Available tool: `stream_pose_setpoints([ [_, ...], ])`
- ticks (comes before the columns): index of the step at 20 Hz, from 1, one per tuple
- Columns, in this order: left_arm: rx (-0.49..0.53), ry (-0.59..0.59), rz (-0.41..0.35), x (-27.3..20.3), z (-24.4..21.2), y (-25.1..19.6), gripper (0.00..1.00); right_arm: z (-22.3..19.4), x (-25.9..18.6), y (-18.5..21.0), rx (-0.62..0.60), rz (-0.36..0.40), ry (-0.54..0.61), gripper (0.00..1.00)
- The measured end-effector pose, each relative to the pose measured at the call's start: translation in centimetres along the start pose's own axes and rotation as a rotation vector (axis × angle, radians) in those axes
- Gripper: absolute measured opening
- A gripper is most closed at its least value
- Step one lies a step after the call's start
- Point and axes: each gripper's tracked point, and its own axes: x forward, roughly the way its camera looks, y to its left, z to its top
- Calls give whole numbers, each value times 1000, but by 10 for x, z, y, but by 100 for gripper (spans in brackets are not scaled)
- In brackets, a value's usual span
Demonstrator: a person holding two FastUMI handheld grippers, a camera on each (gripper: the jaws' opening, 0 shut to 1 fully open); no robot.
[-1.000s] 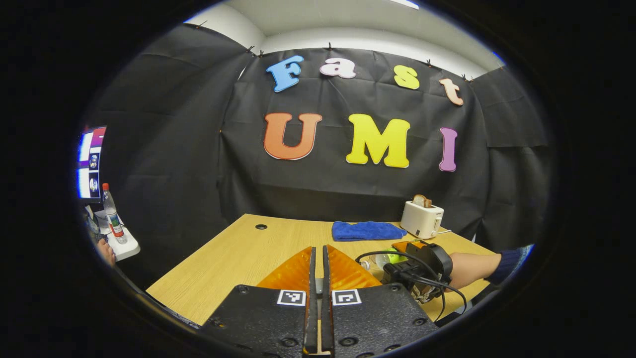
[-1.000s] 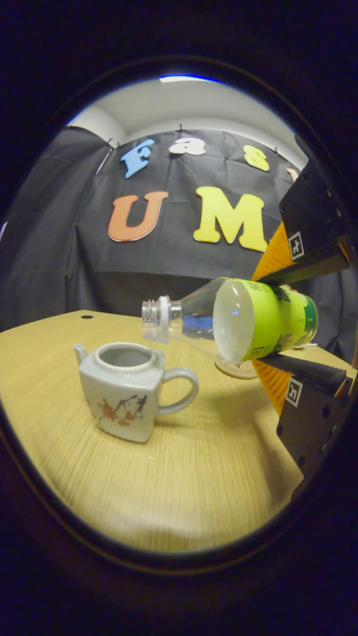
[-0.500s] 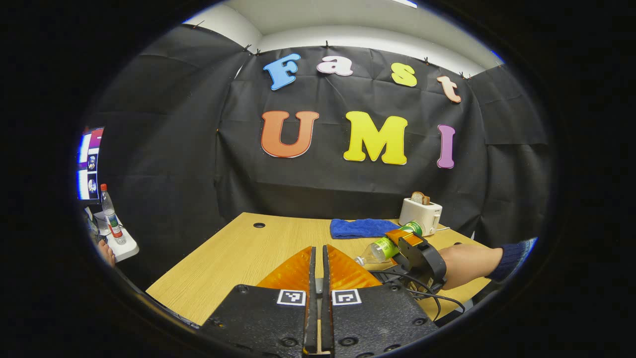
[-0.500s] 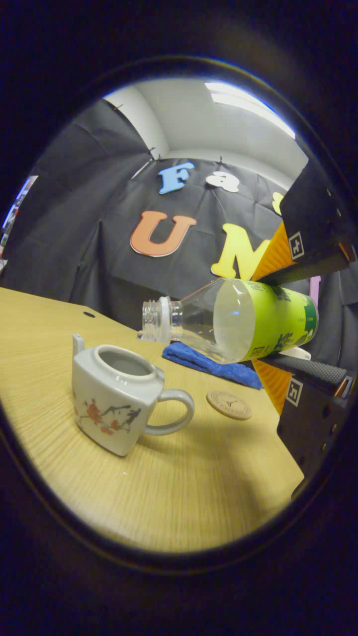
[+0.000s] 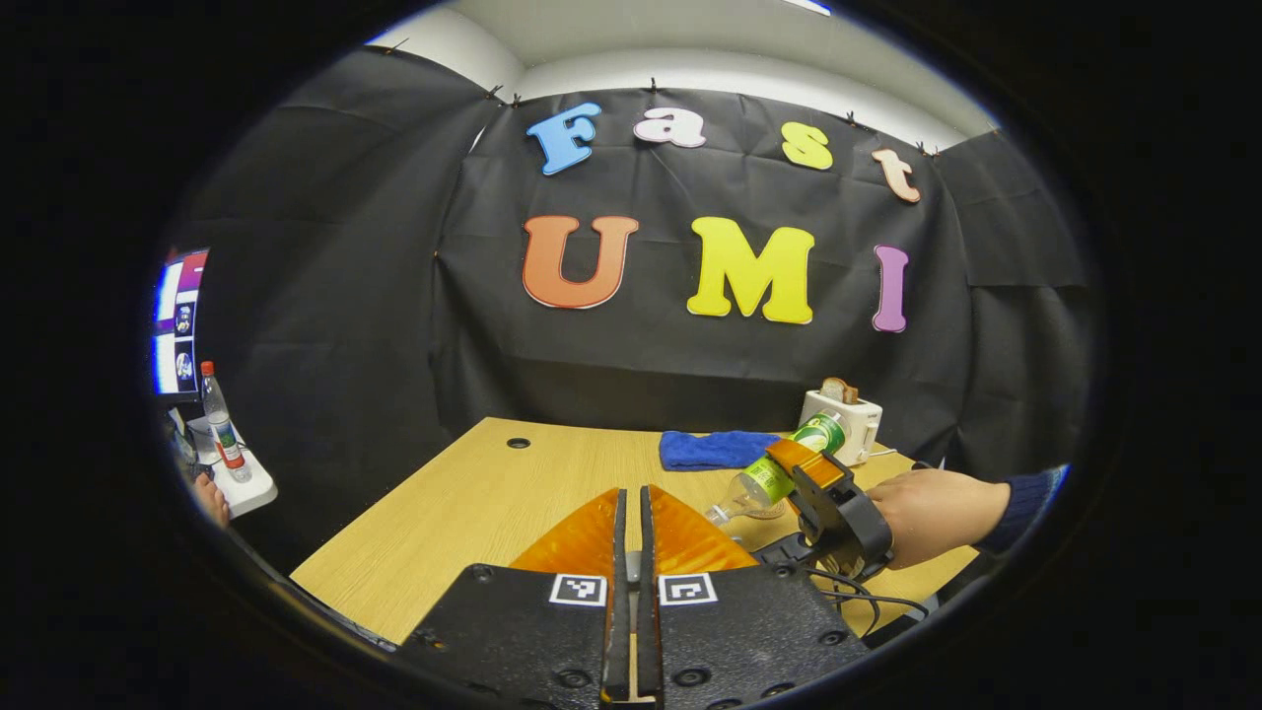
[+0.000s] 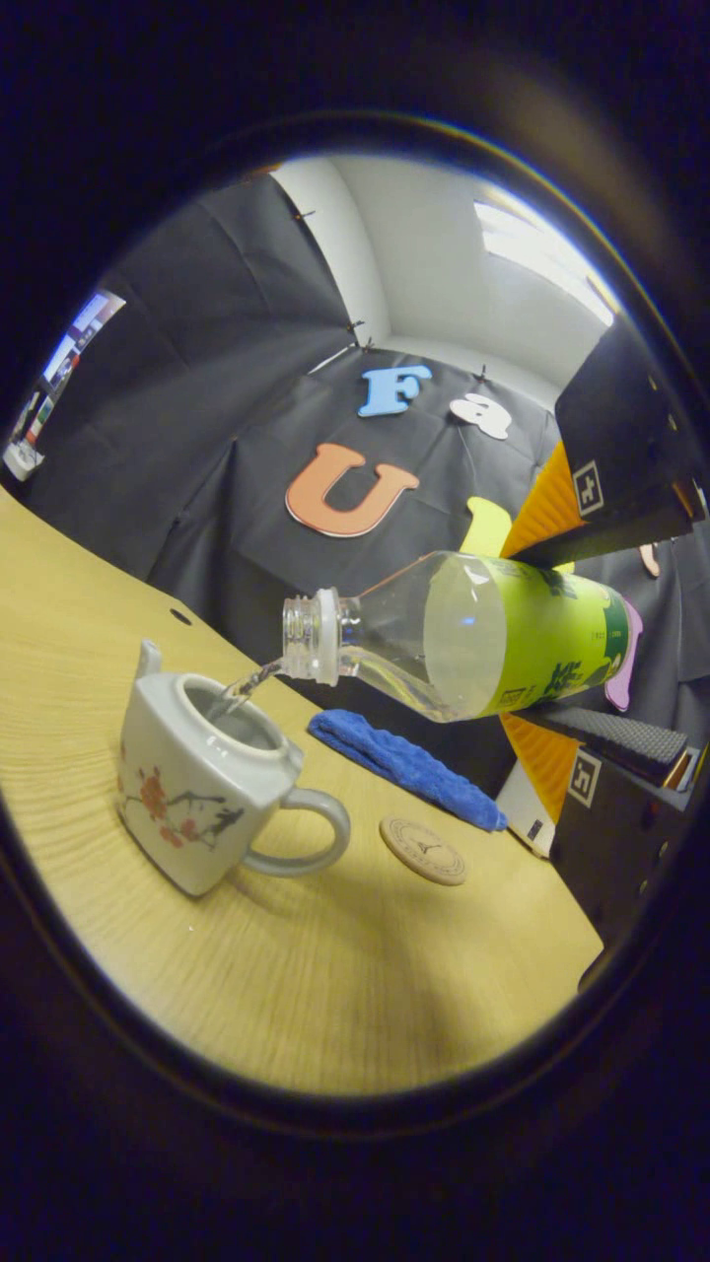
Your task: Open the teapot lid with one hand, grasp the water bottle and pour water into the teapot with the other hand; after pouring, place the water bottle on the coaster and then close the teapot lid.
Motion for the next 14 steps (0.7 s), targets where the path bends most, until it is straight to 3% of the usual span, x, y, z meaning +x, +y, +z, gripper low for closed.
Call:
stream_pose_setpoints([
  [14, 38, 14, -7, 3, -4, -5, 5, -2, 1, -19, -146, -147, -27, 72],
])
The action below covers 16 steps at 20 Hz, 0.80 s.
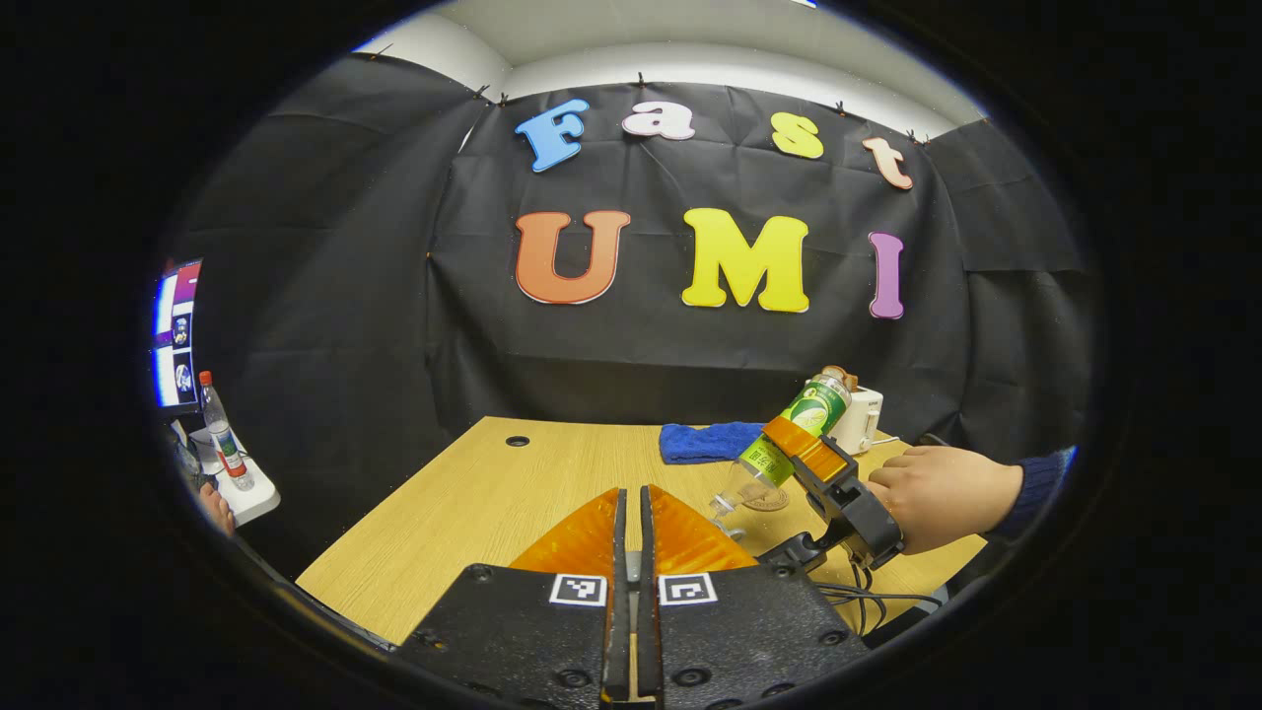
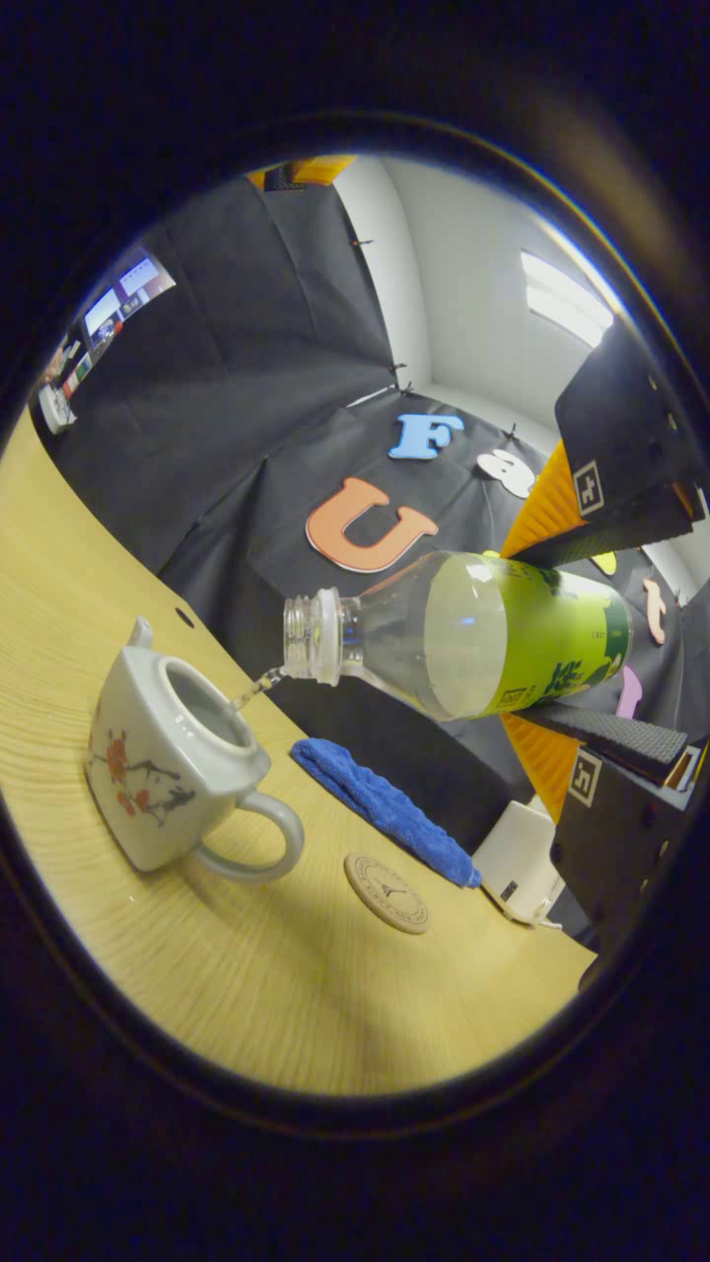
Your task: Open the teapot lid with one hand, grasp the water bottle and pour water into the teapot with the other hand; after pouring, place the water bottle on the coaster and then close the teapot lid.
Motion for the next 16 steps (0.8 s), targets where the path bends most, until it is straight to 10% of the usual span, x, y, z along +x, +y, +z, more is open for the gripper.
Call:
stream_pose_setpoints([
  [16, -3, 15, 8, 1, -5, 7, 5, 7, -3, -6, -47, -58, -14, 70],
])
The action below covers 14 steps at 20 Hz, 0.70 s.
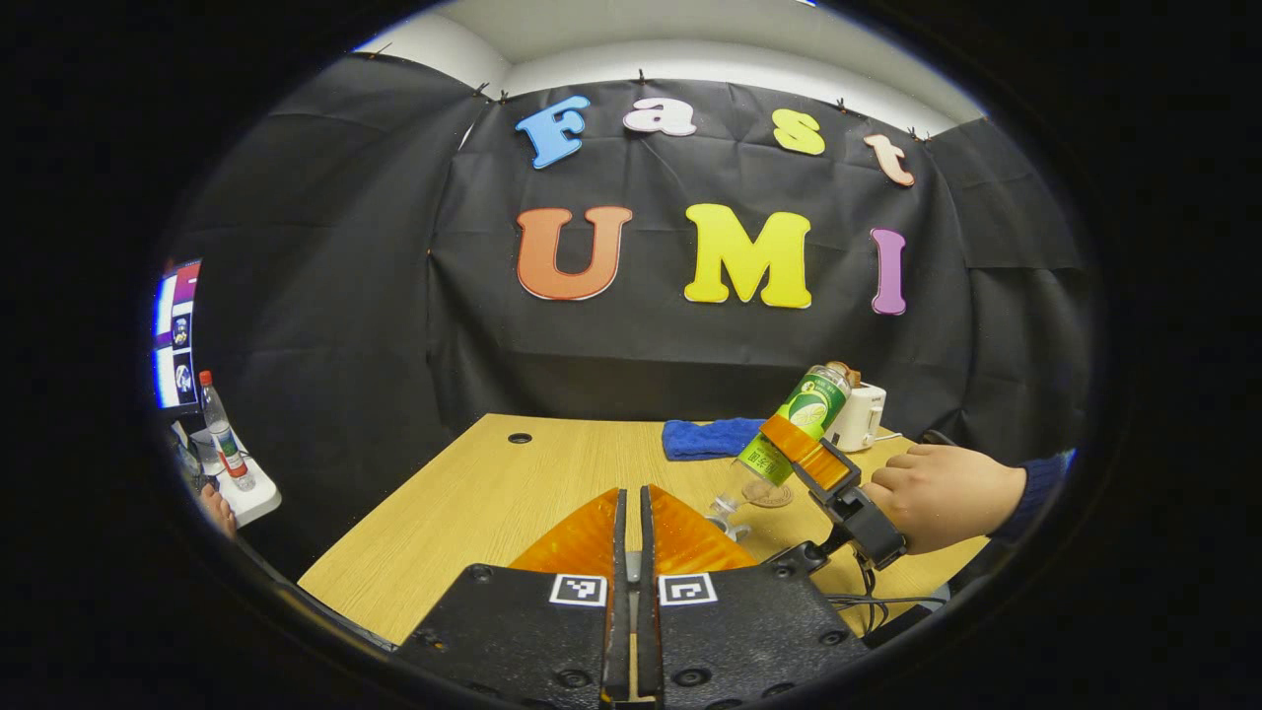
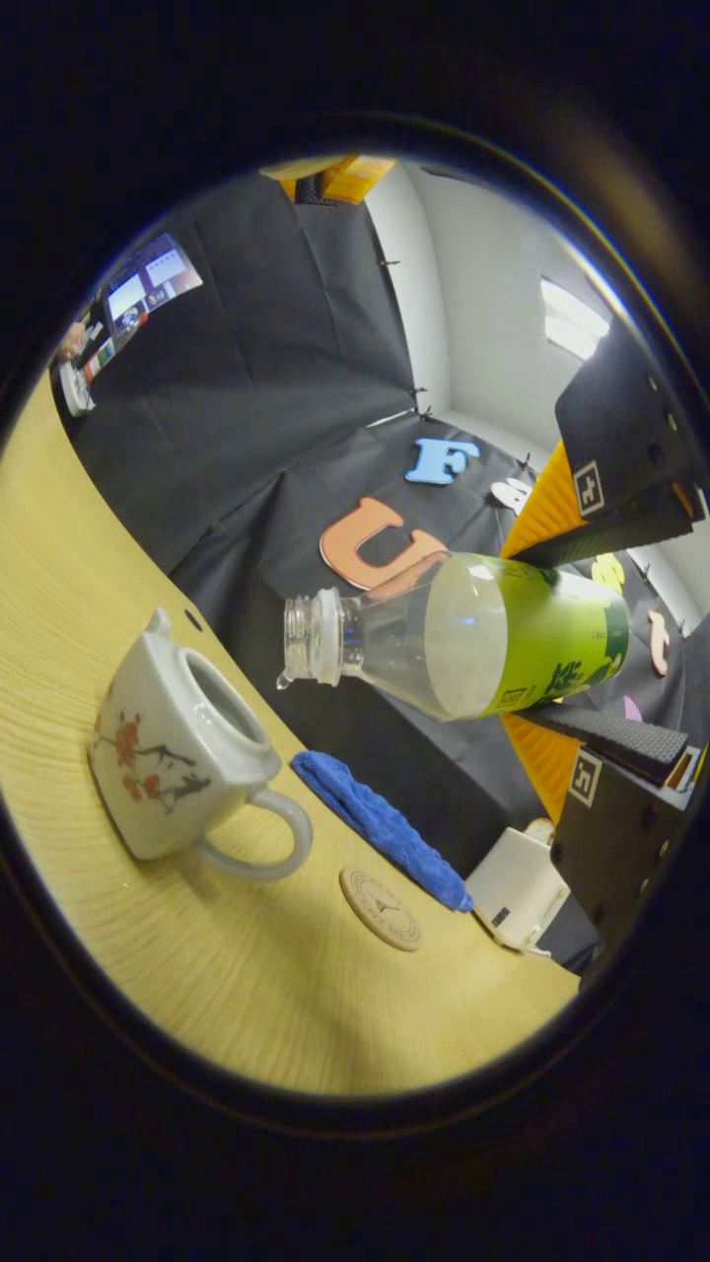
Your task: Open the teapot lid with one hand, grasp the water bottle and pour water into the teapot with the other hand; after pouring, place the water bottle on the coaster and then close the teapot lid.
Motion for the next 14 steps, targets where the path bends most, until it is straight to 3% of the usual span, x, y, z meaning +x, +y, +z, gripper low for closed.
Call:
stream_pose_setpoints([
  [7, 4, 8, 11, 3, -3, 2, 5, -2, 3, -3, 69, -5, 4, 70],
  [10, 11, 18, 20, 4, -7, 4, 5, -8, 1, 3, 156, 42, 27, 73],
  [11, 10, 19, 22, 4, -6, 5, 5, -10, 1, 4, 184, 52, 34, 67],
  [12, 9, 17, 25, 4, -5, 6, 5, -13, 2, 10, 219, 70, 44, 72],
  [14, 7, 13, 27, 3, -4, 7, 6, -16, 1, 21, 314, 115, 59, 73],
])
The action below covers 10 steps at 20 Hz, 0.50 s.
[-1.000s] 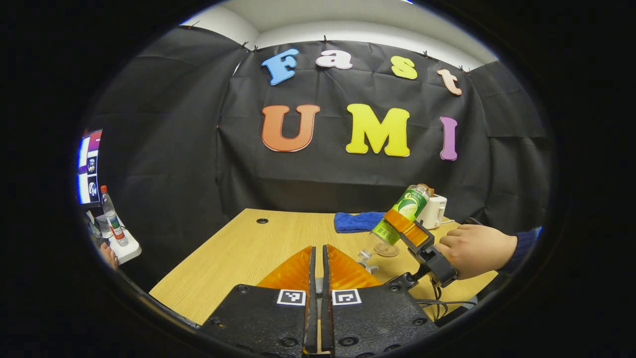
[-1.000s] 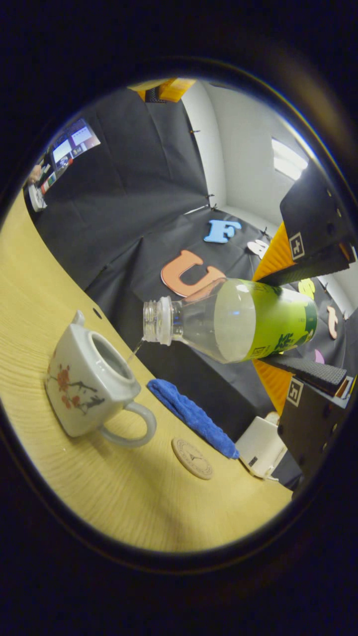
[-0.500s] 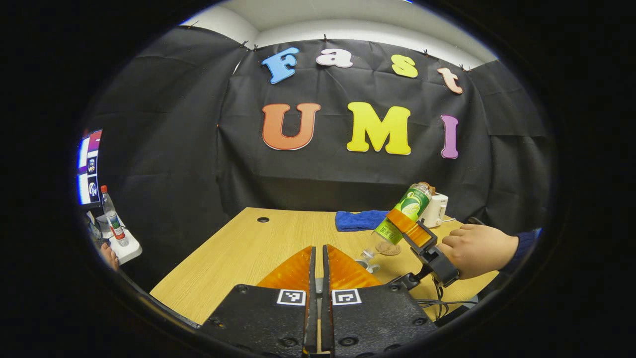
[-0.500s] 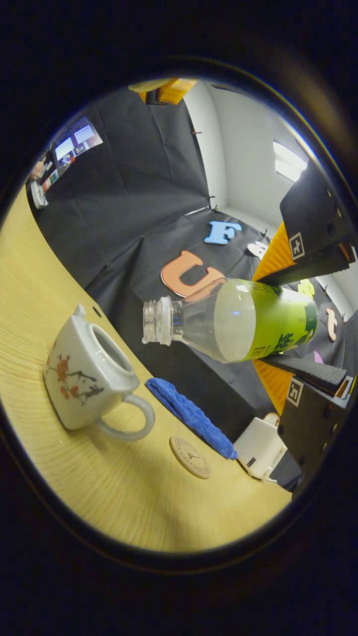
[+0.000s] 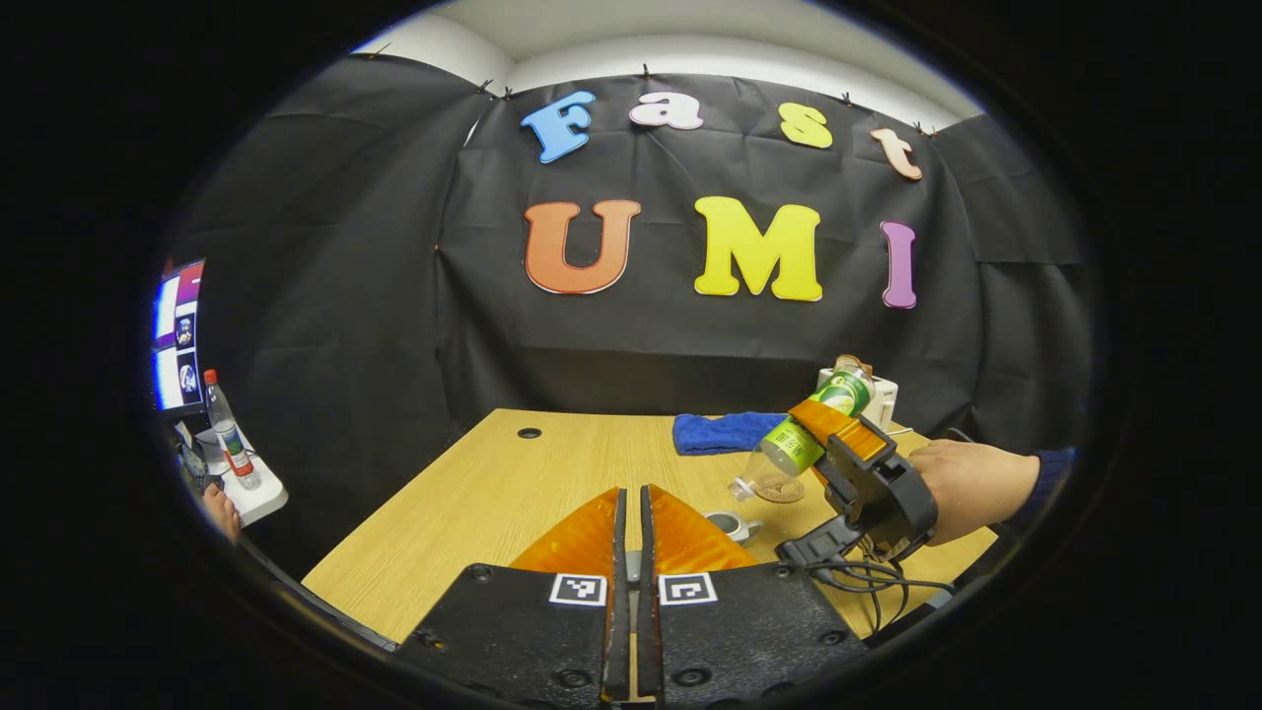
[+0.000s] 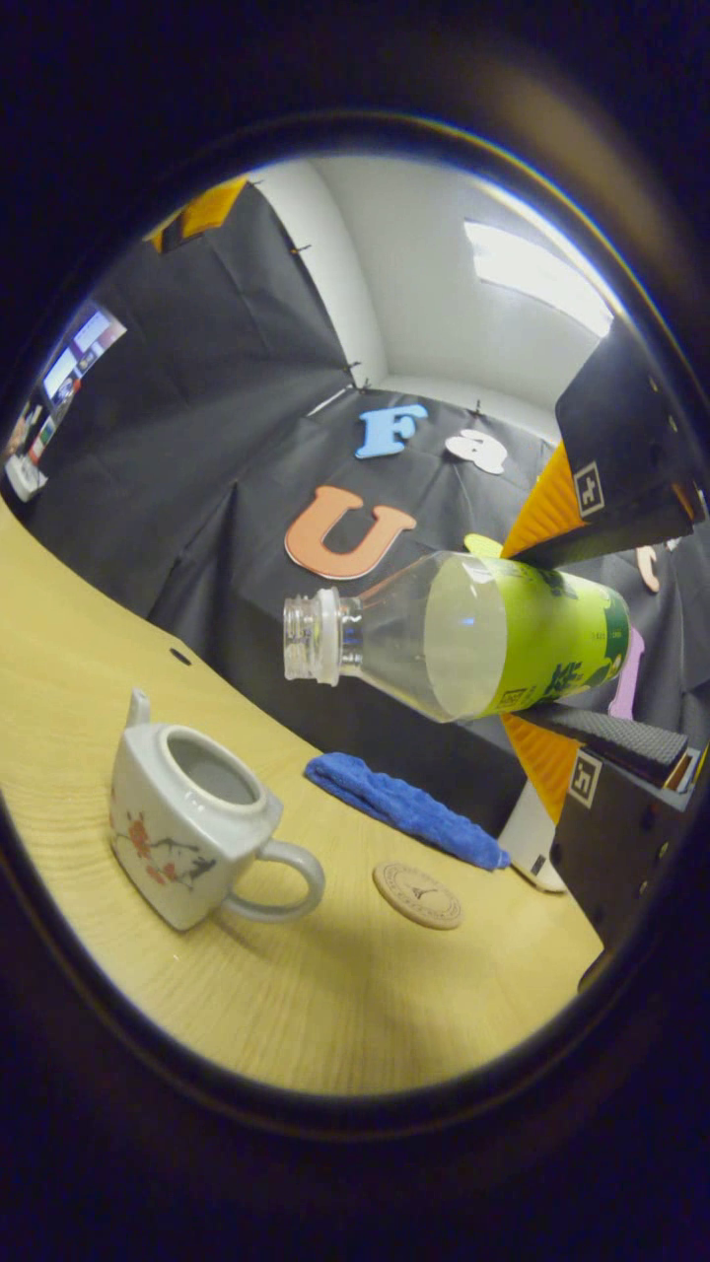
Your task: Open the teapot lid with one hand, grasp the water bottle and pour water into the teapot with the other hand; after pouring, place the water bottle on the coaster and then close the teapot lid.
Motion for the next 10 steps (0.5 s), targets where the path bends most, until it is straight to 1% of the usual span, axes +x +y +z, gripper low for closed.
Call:
stream_pose_setpoints([
  [1, -6, -4, -7, 0, 2, -1, 5, -4, -1, 5, 55, 27, 15, 70],
  [2, -11, -6, -11, -1, 3, -2, 5, -9, -1, 14, 111, 65, 32, 73],
  [3, -10, -7, -10, 0, 3, -2, 5, -12, -2, 19, 182, 96, 45, 70],
  [6, -3, -2, -6, 2, 0, -1, 5, -12, -3, 34, 433, 201, 75, 70],
  [7, -3, 2, -6, 3, -1, -1, 5, -14, -2, 36, 506, 227, 88, 73],
  [8, -4, 5, -6, 2, -2, -1, 5, -14, -3, 38, 577, 256, 98, 73],
  [9, -3, 7, -6, 3, -2, -1, 5, -14, 1, 43, 638, 277, 103, 74],
  [10, -4, 7, -7, 3, -2, -1, 5, -15, 0, 46, 675, 303, 120, 73],
])
